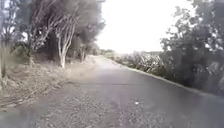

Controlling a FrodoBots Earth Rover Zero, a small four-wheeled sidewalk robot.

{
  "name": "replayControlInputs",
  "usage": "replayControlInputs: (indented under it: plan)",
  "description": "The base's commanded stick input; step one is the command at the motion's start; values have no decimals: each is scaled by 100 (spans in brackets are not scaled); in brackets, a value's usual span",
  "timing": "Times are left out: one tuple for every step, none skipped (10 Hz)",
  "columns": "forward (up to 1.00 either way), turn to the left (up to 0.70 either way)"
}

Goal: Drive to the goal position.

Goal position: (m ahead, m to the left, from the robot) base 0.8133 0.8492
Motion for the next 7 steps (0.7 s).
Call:
replayControlInputs:
  plan:
    - [70,0]
    - [70,0]
    - [70,0]
    - [70,0]
    - [70,0]
    - [70,0]
    - [70,0]
